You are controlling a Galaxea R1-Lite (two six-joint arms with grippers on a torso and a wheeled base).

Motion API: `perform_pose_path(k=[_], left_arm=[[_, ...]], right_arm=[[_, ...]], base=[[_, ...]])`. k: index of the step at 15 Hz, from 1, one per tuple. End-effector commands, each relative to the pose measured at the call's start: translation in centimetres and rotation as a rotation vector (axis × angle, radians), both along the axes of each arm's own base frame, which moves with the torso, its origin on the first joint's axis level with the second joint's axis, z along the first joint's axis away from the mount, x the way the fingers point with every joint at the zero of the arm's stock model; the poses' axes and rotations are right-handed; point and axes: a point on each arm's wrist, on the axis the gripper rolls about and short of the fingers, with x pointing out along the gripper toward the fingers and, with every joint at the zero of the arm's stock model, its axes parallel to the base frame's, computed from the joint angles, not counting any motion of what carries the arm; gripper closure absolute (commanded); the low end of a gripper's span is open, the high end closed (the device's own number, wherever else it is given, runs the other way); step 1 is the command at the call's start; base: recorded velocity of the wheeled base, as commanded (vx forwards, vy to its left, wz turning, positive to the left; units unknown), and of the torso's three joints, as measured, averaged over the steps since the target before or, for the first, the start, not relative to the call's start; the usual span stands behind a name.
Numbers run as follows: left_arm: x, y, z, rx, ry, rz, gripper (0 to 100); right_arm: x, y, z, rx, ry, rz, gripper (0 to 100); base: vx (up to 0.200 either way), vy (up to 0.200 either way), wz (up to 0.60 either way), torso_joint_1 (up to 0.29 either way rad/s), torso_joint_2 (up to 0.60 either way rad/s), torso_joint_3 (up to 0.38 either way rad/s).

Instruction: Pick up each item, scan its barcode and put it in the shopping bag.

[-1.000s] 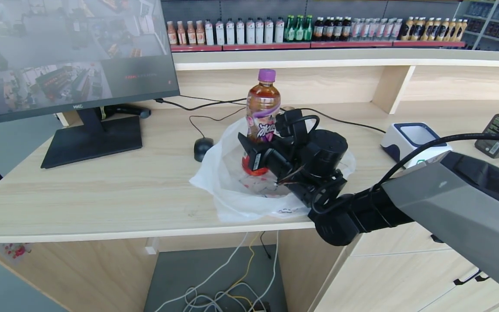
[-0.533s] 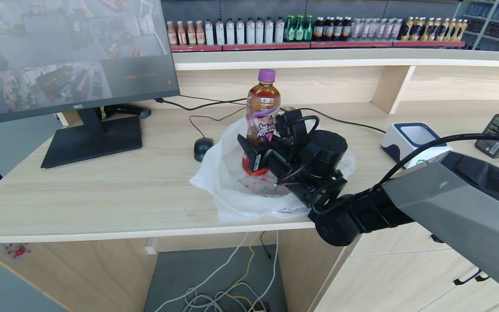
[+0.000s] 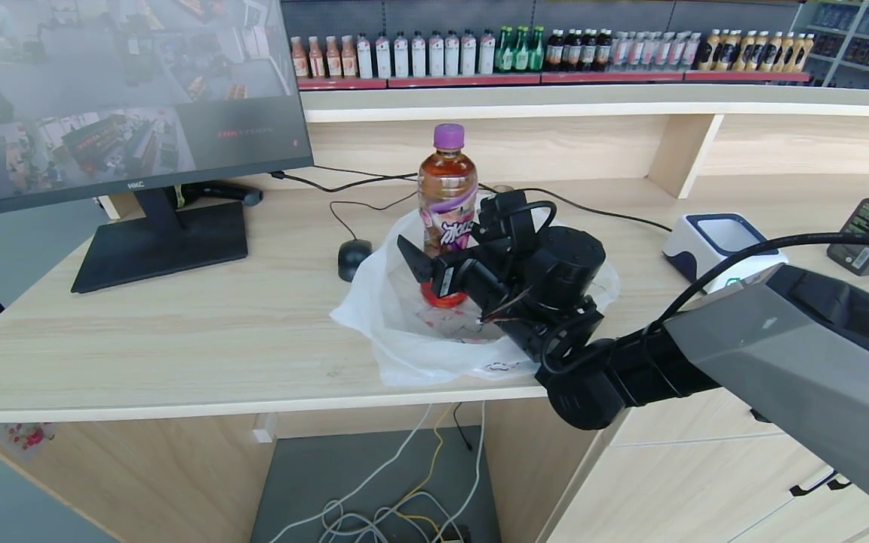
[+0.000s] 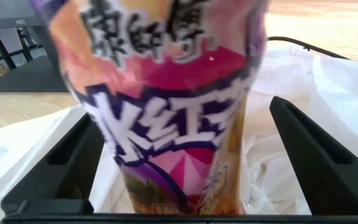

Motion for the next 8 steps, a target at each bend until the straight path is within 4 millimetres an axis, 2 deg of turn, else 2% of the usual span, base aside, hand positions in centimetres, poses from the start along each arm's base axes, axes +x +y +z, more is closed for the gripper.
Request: perform_pose_path(k=[1,8], left_arm=[[0.00,0.00,0.00,0.000,0.000,0.000,0],[0.00,0.00,0.00,0.000,0.000,0.000,0]], right_arm=[[-0.03,-0.01,0.11,0.003,-0.001,0.000,0],[-0.60,-0.44,0.43,0.016,-0.022,0.000,0]], base=[[0.000,0.000,0.00,0.000,0.00,0.000],[0.000,0.000,0.00,0.000,0.00,0.000]])
